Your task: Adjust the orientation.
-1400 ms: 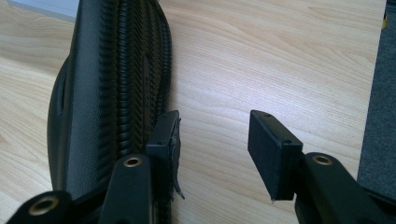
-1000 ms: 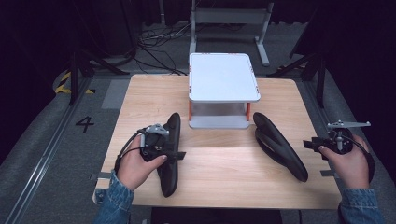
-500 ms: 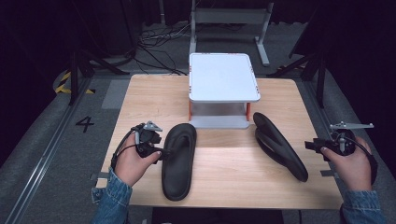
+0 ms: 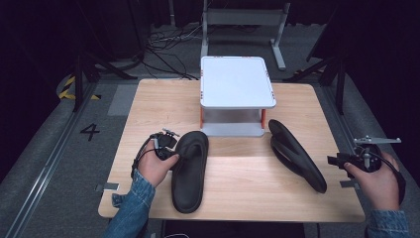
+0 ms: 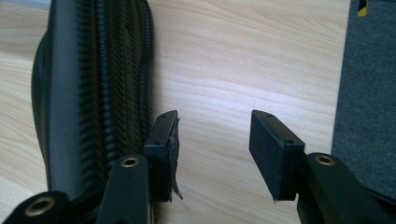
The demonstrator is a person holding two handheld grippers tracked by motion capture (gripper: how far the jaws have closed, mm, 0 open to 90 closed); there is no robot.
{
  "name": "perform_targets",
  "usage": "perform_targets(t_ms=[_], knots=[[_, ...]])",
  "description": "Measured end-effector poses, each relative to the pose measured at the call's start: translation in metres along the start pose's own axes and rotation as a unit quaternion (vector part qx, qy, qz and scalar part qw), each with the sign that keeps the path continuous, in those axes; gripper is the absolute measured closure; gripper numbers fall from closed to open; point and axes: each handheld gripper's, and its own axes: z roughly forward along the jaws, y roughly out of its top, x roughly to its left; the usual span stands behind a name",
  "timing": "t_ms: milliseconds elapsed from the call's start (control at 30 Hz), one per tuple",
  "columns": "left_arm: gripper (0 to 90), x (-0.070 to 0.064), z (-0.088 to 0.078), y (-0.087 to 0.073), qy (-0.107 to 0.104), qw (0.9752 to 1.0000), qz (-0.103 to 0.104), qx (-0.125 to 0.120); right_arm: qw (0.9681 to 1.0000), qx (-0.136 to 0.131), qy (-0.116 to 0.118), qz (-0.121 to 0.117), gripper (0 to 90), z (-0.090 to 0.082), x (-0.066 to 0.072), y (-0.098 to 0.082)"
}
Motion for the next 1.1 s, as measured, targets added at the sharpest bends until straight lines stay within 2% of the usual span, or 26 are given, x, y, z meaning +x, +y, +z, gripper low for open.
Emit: perform_targets(t_ms=[33, 67, 133, 200, 300, 333, 400, 467, 533, 633, 767, 800, 900, 933, 967, 1000, 1033, 1100], knots=[[69.3, -0.002, -0.001, 0.001, 0.007, 1.0, -0.002, 0.001, 1.0, 0.0, -0.003, 0.002, 53.7, -0.001, -0.001, -0.002], [69.6, -0.007, -0.002, 0.002, 0.012, 0.9998, -0.005, -0.016, 1.0, 0.0, -0.004, 0.003, 53.7, -0.002, -0.001, -0.003], [69.8, -0.016, -0.004, 0.005, 0.006, 0.9992, -0.007, -0.039, 1.0, 0.001, -0.006, 0.004, 53.6, -0.004, -0.003, -0.005], [69.9, -0.026, -0.002, 0.007, 0.002, 0.9989, -0.003, -0.047, 1.0, 0.0, -0.008, 0.005, 53.6, -0.005, -0.003, -0.007], [69.9, -0.043, 0.004, 0.01, -0.028, 0.9983, 0.007, -0.051, 0.9999, 0.002, -0.01, 0.006, 53.6, -0.006, -0.004, -0.009], [69.9, -0.043, 0.004, 0.01, -0.028, 0.9983, 0.007, -0.051, 0.9999, 0.002, -0.01, 0.006, 53.6, -0.006, -0.004, -0.009], [69.8, -0.058, 0.012, 0.015, -0.052, 0.9975, 0.013, -0.045, 0.9999, 0.002, -0.011, 0.008, 53.6, -0.007, -0.003, -0.009], [69.8, -0.066, 0.019, 0.016, -0.067, 0.9967, 0.007, -0.044, 0.9999, 0.002, -0.01, 0.006, 53.6, -0.006, -0.003, -0.01], [69.8, -0.071, 0.026, 0.017, -0.073, 0.9963, 0.004, -0.044, 0.9999, 0.004, -0.01, 0.005, 53.6, -0.006, -0.001, -0.009], [69.7, -0.072, 0.034, 0.018, -0.05, 0.9969, 0.002, -0.061, 0.9999, 0.005, -0.009, 0.001, 53.6, -0.005, 0.0, -0.009], [68.3, -0.069, 0.046, 0.018, -0.055, 0.997, -0.006, -0.053, 0.9999, 0.009, -0.007, -0.003, 53.6, -0.001, 0.004, -0.007], [66.5, -0.068, 0.047, 0.017, -0.062, 0.9962, -0.01, -0.061, 0.9999, 0.009, -0.006, -0.005, 53.6, -0.001, 0.004, -0.007], [46.9, -0.069, 0.043, 0.018, -0.061, 0.9957, -0.002, -0.07, 0.9999, 0.007, -0.006, -0.005, 53.5, -0.002, 0.005, -0.006], [46.9, -0.07, 0.039, 0.019, -0.055, 0.995, 0.009, -0.083, 0.9999, 0.006, -0.007, -0.006, 53.5, -0.002, 0.004, -0.006], [42.4, -0.071, 0.036, 0.019, -0.047, 0.9948, 0.018, -0.088, 0.9999, 0.004, -0.007, -0.008, 53.5, -0.003, 0.004, -0.005], [38.4, -0.074, 0.031, 0.019, -0.026, 0.9951, 0.042, -0.085, 0.9999, 0.003, -0.006, -0.008, 53.4, -0.003, 0.005, -0.005], [37.9, -0.074, 0.031, 0.019, -0.026, 0.9951, 0.042, -0.085, 0.9999, 0.003, -0.006, -0.008, 53.4, -0.003, 0.005, -0.005], [35.5, -0.074, 0.025, 0.018, -0.009, 0.9941, 0.064, -0.087, 0.9999, -0.001, -0.005, -0.01, 53.3, -0.004, 0.007, -0.003]])
